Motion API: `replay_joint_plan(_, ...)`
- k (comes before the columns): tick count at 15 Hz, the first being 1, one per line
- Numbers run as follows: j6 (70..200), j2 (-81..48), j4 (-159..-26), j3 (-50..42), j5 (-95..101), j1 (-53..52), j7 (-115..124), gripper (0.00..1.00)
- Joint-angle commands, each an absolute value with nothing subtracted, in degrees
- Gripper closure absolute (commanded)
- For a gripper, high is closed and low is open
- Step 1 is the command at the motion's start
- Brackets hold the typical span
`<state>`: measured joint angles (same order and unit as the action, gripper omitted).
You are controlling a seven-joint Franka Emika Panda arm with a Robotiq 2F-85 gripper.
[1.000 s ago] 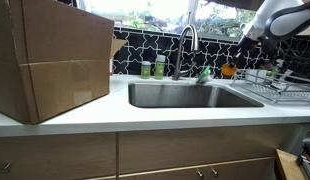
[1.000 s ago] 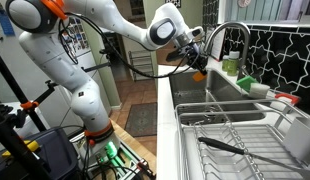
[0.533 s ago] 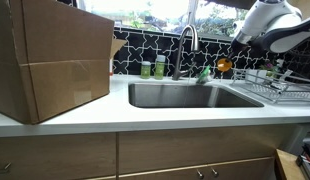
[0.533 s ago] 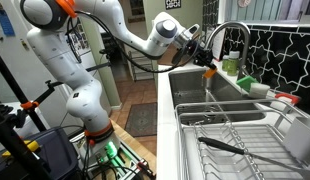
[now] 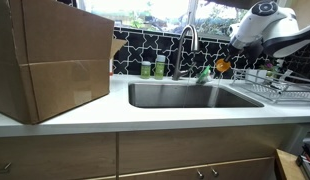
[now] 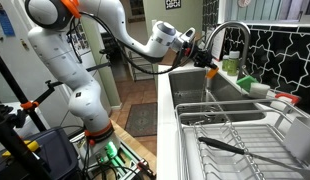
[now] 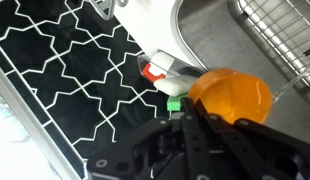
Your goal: Pour the contents of the orange bowl into the sink
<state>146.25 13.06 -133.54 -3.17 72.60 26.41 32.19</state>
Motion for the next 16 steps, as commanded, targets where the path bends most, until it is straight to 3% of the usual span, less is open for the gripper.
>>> replay_joint_plan(1, 144.9, 12.1, -133.5, -8.0, 71.9, 21.5, 32.9, 0.99)
replay_joint_plan(6, 145.4, 12.8, -133.2, -9.6, 79.4, 19.8, 37.5, 0.99)
replay_joint_plan(10, 144.5, 14.5, -132.8, -6.5, 97.6, 21.3, 47.7, 0.99)
replay_joint_plan(16, 137.2, 15.8, -134.1, -10.2, 119.0, 13.9, 56.8, 0.99)
